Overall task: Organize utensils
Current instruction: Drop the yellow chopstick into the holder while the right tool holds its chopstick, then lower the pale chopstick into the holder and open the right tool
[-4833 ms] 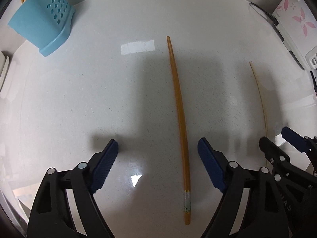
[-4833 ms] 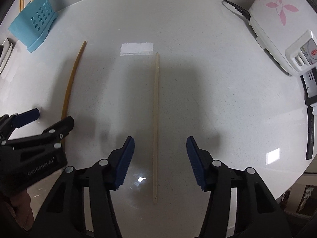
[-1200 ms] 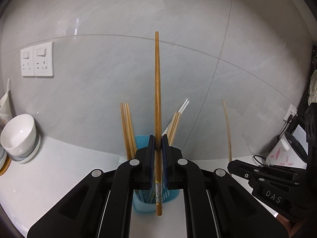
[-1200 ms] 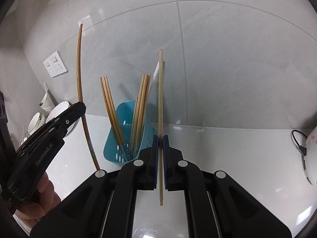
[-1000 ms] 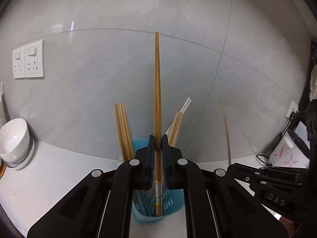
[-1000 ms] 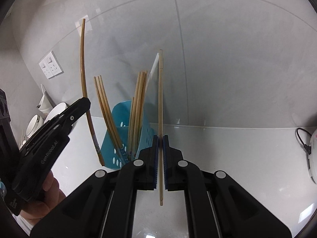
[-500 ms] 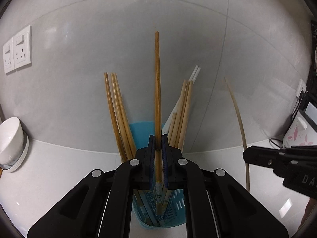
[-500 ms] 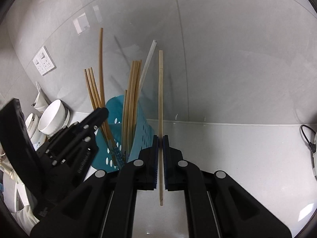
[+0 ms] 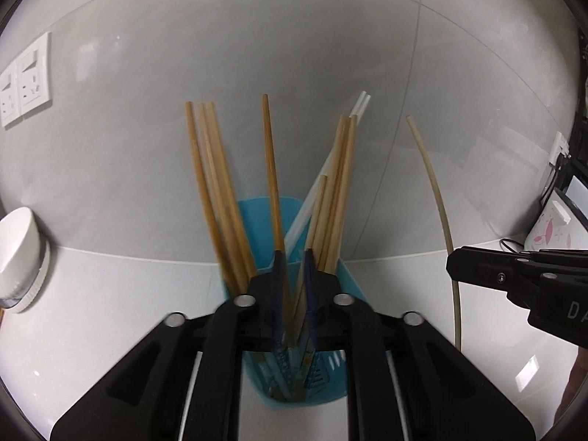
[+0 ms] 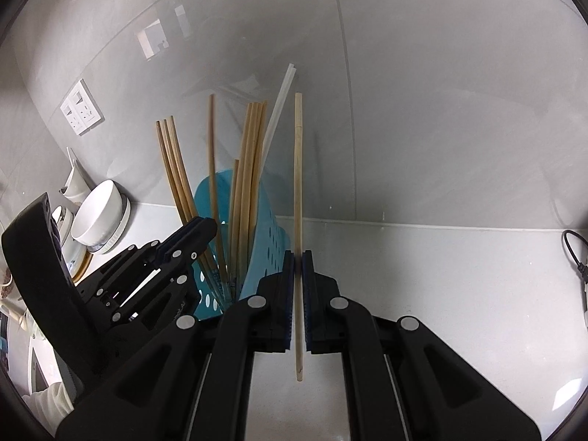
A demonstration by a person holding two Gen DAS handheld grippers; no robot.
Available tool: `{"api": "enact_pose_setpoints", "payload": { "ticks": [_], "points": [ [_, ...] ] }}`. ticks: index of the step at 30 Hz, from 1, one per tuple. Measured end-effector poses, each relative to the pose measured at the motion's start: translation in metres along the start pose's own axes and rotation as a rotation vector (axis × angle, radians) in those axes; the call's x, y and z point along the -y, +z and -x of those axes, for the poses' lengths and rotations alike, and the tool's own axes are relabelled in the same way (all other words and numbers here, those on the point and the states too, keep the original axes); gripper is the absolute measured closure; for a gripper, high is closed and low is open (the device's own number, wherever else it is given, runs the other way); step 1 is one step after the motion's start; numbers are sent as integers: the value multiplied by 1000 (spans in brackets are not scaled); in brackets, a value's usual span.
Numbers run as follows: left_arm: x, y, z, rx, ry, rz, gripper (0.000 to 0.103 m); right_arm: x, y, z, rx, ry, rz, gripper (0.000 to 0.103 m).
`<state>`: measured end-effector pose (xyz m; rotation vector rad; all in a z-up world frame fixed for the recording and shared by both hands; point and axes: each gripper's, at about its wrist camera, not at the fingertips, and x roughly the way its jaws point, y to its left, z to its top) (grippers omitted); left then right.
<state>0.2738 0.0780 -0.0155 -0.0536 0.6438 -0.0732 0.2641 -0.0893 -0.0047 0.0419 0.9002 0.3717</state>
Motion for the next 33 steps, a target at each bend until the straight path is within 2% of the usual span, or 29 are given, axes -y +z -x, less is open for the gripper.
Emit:
{"api": "enact_pose_setpoints", "payload": {
  "ticks": [1,3,5,7,11,14,22,33],
  "points": [
    [0,1,4,-4,7,6,78,-1,1,1,4,3,3,99],
    [-1,2,11,-24,29,20,58,-2,1,4,13,9,6,99],
    [-11,3,18,-60,25,58,46,-5,3,6,24,19,10,99],
    [-18,1,24,-85,34,75,40,-9,5,7,37,35,18,99],
    [-32,-3,37,-119,77,95,17,-18,9,7,67,70,26,99],
    [-43,-7,45,-136,93,112,8,-27,14,7,88,101,34,99],
    [-71,-14,56,-167,150,131,6,-50,18,-11,112,154,65,99],
    [-90,-15,48,-193,162,160,6,-57,12,-39,82,152,61,99]
  ]
}}
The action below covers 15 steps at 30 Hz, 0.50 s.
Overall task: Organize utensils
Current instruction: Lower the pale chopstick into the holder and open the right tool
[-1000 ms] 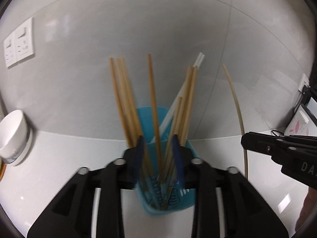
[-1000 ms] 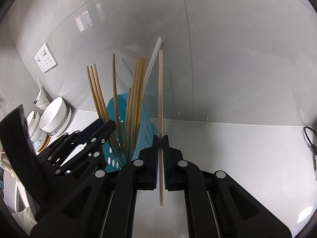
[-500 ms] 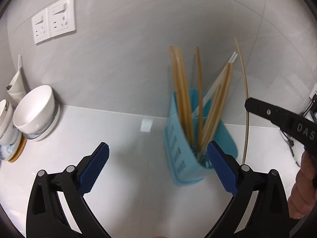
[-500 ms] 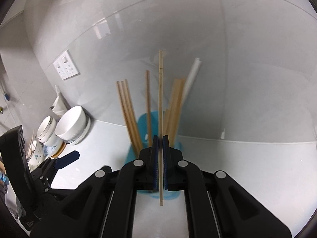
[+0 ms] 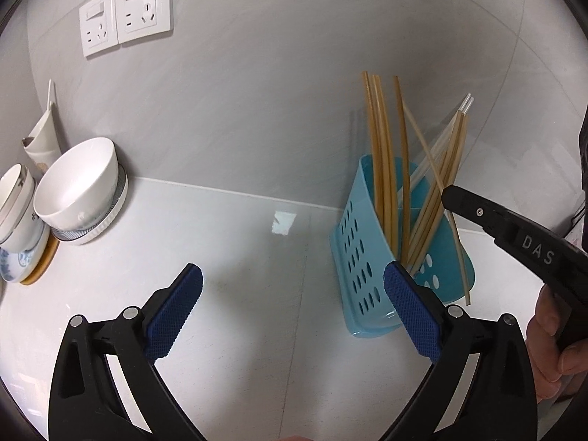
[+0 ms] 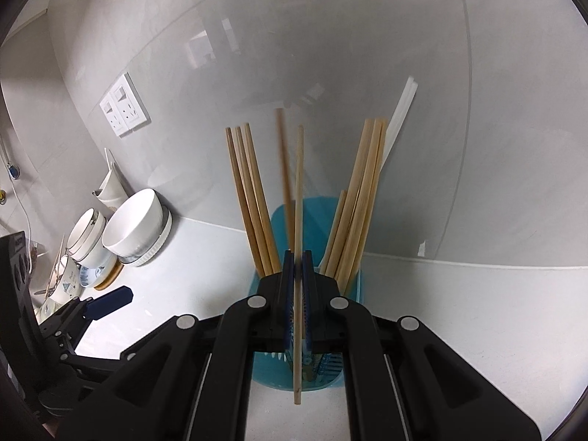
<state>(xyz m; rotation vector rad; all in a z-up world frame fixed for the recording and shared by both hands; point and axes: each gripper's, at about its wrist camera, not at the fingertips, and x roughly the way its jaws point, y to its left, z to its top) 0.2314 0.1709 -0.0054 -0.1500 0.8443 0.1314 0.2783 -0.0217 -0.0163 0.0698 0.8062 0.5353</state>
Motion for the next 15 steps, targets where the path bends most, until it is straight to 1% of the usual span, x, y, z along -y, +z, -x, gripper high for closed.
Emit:
{"api": "enact_pose_setpoints", "payload": {
  "ticks": [13,14,15],
  "points": [
    [-7,1,-5,-17,6,15,6,-1,-6,-17,-43,-13,-1,100],
    [-7,1,-4,-19,7,16,6,-1,-6,-17,-45,-15,0,100],
    [-7,1,-5,-19,8,17,6,0,-6,-16,-48,-14,0,97]
  ]
}}
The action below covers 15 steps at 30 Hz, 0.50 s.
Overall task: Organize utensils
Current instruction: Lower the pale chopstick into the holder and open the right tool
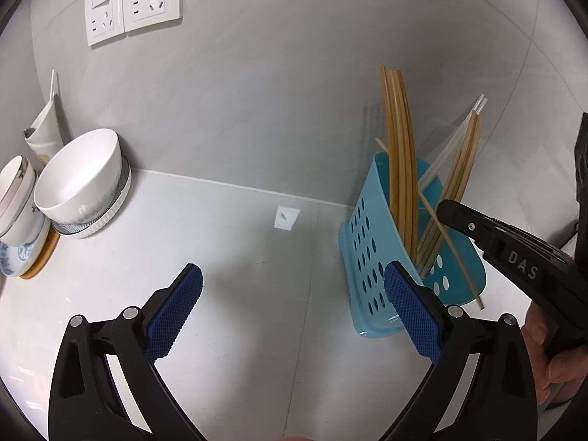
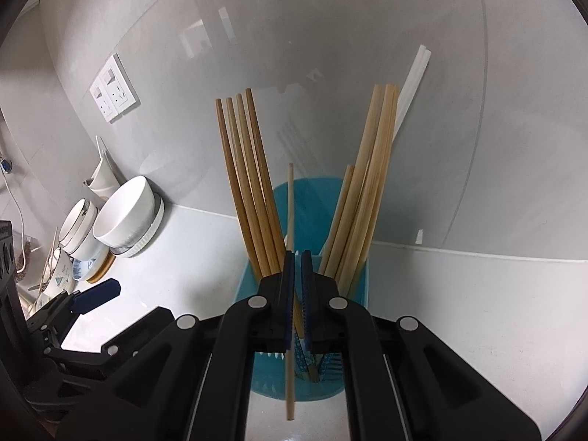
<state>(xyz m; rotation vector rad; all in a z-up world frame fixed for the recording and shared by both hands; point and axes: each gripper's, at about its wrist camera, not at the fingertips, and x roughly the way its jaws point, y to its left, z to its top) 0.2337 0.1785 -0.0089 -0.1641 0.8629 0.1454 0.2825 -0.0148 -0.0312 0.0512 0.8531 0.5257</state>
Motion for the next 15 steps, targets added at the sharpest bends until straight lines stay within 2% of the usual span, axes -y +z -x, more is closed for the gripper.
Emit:
{"api": "enact_pose_setpoints", "payload": {
  "ticks": [4,5,7,15],
  "points": [
    [-1,0,-1,-4,-1,2,6,1,2,4,-14,-8,5,93],
    [-2,0,-2,-4,0,1,6,1,3,3,-21,-16,14,82],
    [-3,0,-2,-4,-2,2,6,0,6,3,-31,-27,23,70],
    [-2,-1,1,-6,-1,-2,6,-12,14,-15,-146,-51,90,70]
  ]
}}
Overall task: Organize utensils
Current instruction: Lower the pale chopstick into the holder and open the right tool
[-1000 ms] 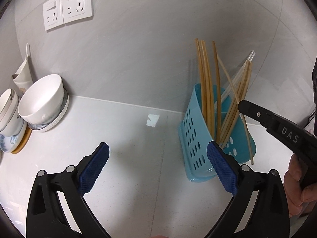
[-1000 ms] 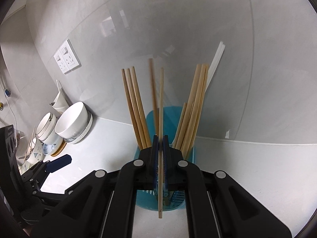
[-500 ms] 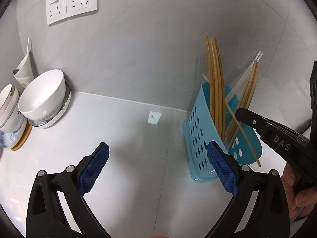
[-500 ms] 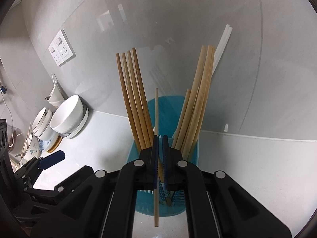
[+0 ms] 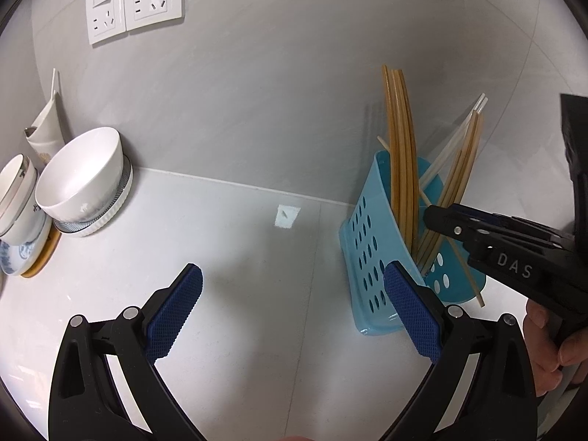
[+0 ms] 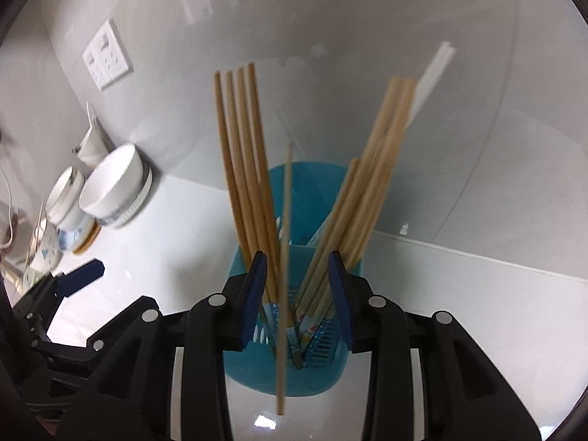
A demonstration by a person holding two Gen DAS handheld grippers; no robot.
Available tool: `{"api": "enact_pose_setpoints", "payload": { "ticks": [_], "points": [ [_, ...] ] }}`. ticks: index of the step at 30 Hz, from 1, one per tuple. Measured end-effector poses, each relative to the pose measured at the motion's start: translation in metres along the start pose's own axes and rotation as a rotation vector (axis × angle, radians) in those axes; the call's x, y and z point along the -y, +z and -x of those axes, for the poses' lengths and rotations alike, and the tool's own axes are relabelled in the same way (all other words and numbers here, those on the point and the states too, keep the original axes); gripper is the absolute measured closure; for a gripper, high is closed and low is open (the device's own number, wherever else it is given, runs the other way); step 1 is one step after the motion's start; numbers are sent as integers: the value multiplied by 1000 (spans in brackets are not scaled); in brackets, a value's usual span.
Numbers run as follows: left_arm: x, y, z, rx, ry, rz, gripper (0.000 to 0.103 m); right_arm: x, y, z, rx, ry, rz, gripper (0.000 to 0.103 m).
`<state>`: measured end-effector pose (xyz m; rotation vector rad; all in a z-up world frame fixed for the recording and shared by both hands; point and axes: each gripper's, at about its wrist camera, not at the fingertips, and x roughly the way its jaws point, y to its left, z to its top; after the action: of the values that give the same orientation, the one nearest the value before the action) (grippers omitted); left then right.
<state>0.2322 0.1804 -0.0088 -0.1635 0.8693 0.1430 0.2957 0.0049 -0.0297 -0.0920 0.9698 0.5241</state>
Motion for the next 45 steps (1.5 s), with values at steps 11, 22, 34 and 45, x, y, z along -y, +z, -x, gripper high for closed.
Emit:
{"api": "enact_pose_setpoints", "payload": {
  "ticks": [11,22,34,45],
  "points": [
    [-1,1,3,-7,-2,-2,6,-11,16,-17,-145,-36,47,92],
    [-2,3,5,-10,-12,-5,6,1,19,-5,-123,-18,-35,100],
    [-5,6,5,-6,5,-12,6,11,12,29,230,131,-138,100],
    [-5,5,0,-21,15,-7,6,11,-12,12,279,85,-134,100]
  ]
}}
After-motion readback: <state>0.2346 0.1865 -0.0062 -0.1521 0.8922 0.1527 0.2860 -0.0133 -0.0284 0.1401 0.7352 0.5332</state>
